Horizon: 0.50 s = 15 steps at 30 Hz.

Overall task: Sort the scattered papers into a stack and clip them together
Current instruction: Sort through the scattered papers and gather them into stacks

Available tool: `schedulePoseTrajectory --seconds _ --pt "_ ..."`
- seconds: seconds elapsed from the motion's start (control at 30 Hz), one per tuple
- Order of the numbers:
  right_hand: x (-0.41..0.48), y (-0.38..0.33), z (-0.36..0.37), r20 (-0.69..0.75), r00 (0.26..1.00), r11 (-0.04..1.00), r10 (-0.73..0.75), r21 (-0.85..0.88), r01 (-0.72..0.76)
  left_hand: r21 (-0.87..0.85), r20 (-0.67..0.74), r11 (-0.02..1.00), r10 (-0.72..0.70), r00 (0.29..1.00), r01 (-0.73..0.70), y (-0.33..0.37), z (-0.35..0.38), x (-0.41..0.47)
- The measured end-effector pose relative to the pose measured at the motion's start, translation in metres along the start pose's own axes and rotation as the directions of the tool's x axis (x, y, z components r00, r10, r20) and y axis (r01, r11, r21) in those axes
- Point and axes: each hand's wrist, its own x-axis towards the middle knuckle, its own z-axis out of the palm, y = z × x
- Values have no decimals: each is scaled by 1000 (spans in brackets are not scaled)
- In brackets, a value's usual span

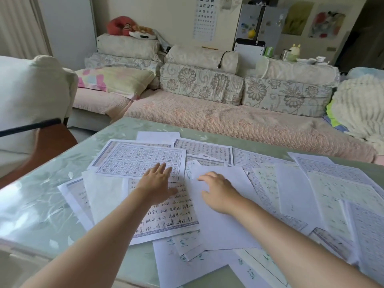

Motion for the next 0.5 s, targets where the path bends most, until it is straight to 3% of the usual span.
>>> schedulePoseTrajectory --seconds 0.13,0.33,0.43,0.5 --pt "18 -23 17 114 990 995 -85 -43 91 -37 60 999 -20 998 22 -4 4 0" --pt "23 -15 20 37 999 980 14 -198 -6 165 -116 986 29 993 -9 -3 3 -8" --pt "27 -20 18 0 998 992 58 -113 -58 199 -154 976 118 981 -86 -4 4 -10" --pt "30 -35 16 1 989 984 145 102 -145 127 -176 987 122 977 -100 -11 7 -13"
